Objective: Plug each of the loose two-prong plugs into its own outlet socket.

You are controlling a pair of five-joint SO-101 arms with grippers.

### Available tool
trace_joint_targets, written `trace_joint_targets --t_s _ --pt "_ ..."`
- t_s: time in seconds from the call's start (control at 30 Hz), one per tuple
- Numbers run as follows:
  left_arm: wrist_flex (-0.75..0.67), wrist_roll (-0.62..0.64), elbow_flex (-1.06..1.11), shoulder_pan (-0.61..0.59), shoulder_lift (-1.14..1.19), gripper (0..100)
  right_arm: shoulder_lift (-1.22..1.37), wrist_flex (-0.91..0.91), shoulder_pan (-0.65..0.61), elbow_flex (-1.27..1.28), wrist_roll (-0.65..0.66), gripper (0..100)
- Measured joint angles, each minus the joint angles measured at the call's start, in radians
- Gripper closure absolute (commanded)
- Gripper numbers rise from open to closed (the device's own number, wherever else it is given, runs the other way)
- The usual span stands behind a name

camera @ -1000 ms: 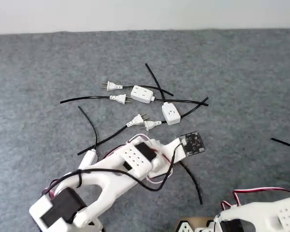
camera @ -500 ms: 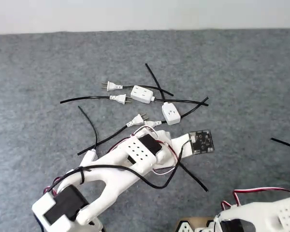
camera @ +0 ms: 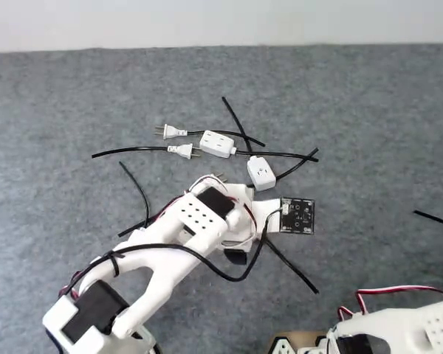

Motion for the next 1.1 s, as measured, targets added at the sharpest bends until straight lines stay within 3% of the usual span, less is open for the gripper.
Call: trace_joint_targets --t_s 0.3,0.67,1.0,1.1 --pt "0.002 -0.017 -0.146 -0.015 0.155 65 0.000 -0.002 -0.012 0.009 0.000 98.5" --pt "0.147 -0.031 -0.496 -0.043 0.477 66 0.000 -0.002 -0.012 0.009 0.021 98.7" --pt "0.206 -0.031 -0.528 -0.044 0.546 96 0.000 -0.002 -0.012 0.009 0.021 98.7" --pt "0.222 -0.031 -0.528 -0.041 0.563 97 0.000 -0.002 -0.012 0.009 0.021 98.7"
